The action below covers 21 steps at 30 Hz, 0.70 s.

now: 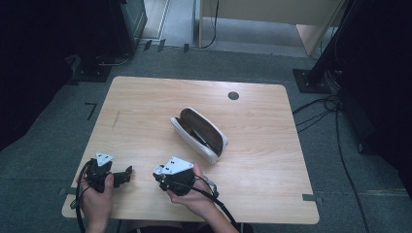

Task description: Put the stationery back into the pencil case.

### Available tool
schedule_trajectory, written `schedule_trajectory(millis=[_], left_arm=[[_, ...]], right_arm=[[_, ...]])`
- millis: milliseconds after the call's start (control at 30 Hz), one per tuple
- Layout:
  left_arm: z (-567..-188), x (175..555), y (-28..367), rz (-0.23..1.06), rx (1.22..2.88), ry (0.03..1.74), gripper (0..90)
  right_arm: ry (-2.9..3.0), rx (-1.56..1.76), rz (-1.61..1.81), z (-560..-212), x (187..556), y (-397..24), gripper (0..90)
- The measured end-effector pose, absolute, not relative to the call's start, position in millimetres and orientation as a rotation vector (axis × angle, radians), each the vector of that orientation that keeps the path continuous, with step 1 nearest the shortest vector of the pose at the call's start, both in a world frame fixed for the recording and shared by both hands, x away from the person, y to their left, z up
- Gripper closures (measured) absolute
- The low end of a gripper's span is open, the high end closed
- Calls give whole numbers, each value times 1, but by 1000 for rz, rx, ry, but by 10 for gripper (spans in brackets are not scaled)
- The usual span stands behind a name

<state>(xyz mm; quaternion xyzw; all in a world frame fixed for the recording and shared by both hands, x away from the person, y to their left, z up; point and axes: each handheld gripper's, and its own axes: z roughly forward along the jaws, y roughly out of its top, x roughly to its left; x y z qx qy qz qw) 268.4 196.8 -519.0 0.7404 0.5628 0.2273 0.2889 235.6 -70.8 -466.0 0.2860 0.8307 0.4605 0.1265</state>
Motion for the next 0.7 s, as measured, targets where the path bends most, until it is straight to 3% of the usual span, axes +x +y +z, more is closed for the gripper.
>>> schedule_trajectory(millis=[700], left_arm=[[-519, 268, 197, 607, 1975, 1502, 0]], right_arm=[[2259, 939, 1364, -434, 245, -112, 663]])
